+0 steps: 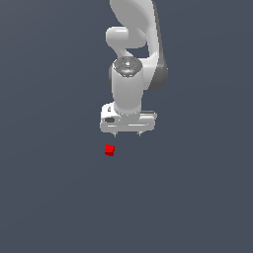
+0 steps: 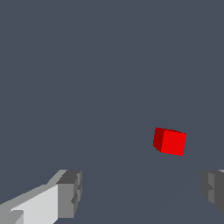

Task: Pick up the red cube and move it to a goal position.

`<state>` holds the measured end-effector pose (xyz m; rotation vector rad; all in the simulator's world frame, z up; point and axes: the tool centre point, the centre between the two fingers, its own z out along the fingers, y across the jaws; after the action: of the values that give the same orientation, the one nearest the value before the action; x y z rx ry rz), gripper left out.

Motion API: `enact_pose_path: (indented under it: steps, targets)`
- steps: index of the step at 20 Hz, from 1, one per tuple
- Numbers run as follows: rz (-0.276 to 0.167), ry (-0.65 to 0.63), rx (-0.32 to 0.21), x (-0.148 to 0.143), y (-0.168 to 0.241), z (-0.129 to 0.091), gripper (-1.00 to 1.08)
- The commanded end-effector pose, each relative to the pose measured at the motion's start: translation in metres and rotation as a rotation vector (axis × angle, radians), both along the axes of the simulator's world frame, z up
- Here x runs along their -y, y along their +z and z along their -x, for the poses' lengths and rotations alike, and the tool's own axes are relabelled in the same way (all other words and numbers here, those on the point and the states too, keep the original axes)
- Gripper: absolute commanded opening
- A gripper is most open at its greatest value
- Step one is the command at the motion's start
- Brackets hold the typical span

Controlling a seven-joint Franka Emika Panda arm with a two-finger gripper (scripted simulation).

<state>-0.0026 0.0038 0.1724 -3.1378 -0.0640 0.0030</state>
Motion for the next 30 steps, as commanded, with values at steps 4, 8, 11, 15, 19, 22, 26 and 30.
enact_pose_path:
  steps: [4,8,11,15,19,22,26,30]
  targets:
    - [0.000,-0.003,0.000,0.002,-0.003,0.000,1.00]
    - [0.001,-0.017,0.000,0.009,-0.016,0.001,1.00]
    - [0.002,-0.034,0.000,0.020,-0.033,0.001,1.00]
    - [0.003,-0.067,0.001,0.038,-0.064,0.003,1.00]
    - [0.005,-0.104,0.001,0.059,-0.100,0.004,1.00]
    - [0.005,-0.127,0.001,0.072,-0.122,0.005,1.00]
    - [0.005,-0.147,0.002,0.084,-0.142,0.006,1.00]
    - [0.004,-0.157,0.002,0.089,-0.152,0.006,1.00]
